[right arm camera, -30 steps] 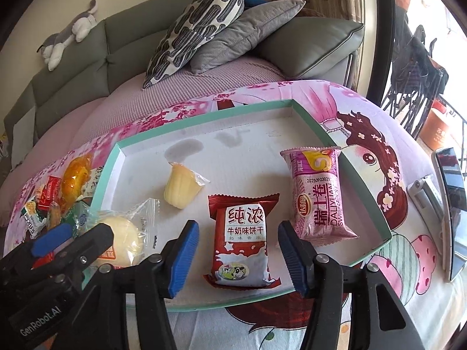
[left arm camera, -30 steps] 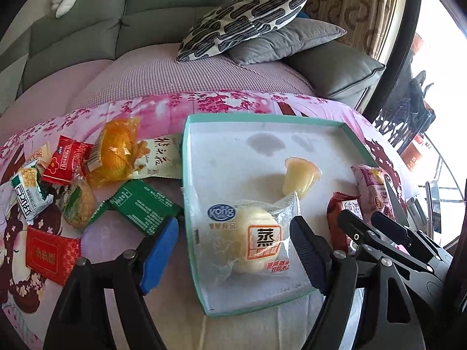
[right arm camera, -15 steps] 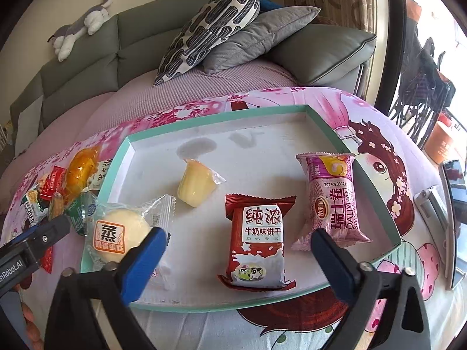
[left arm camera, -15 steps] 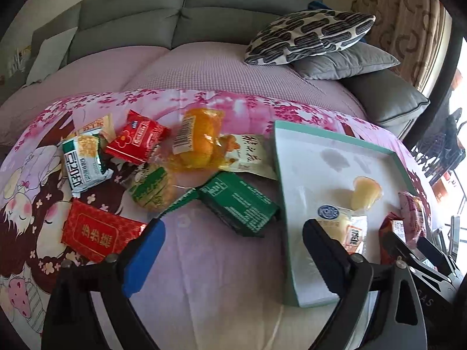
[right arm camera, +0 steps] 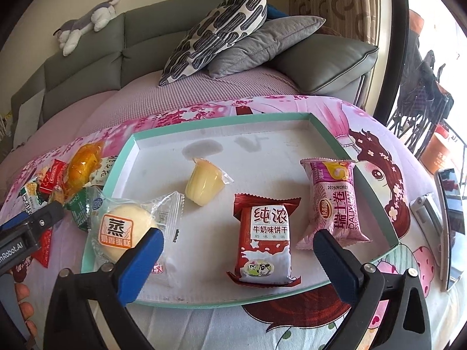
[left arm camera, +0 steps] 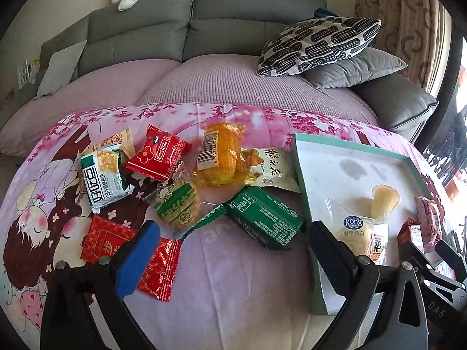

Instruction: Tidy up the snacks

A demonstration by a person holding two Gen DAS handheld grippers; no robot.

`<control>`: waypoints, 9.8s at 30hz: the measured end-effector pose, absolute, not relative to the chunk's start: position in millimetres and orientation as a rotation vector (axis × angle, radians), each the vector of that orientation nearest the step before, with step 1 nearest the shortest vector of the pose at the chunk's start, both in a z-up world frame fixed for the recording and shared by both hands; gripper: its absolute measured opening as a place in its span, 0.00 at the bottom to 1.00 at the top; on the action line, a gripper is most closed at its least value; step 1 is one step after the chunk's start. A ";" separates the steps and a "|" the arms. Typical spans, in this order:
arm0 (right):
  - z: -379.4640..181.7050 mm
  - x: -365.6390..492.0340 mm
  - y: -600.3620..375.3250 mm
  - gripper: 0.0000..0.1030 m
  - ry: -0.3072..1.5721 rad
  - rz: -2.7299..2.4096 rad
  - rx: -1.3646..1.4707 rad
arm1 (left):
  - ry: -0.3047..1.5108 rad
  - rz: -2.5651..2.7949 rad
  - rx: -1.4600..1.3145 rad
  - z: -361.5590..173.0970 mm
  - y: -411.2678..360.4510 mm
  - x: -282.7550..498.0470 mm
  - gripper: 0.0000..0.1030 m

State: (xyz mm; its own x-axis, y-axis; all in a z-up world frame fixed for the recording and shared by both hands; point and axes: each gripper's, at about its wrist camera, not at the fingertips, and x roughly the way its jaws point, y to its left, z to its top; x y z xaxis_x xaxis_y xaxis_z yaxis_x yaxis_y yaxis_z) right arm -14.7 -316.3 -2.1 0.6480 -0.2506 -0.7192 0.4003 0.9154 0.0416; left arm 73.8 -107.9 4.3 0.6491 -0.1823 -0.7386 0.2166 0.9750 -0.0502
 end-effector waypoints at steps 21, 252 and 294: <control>6.7 -18.5 -328.9 1.00 0.754 -0.382 0.216 | 0.846 -0.189 0.059 6.7 -116.2 75.7 0.98; -27.8 74.1 -141.5 0.41 0.930 0.053 0.019 | 1.044 -0.054 -0.120 -32.1 37.3 109.5 0.45; 42.9 36.8 -251.5 0.41 0.711 -0.136 0.212 | 0.828 -0.307 0.022 44.8 -75.3 93.9 0.46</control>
State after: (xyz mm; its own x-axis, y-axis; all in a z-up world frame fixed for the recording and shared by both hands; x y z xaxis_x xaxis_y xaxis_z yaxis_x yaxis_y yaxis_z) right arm 36.8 -251.5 42.9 0.7500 -0.0516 -0.6595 0.1956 0.9697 0.1466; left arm 93.9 -75.3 44.8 0.6343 -0.2603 -0.7279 0.2775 0.9555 -0.0999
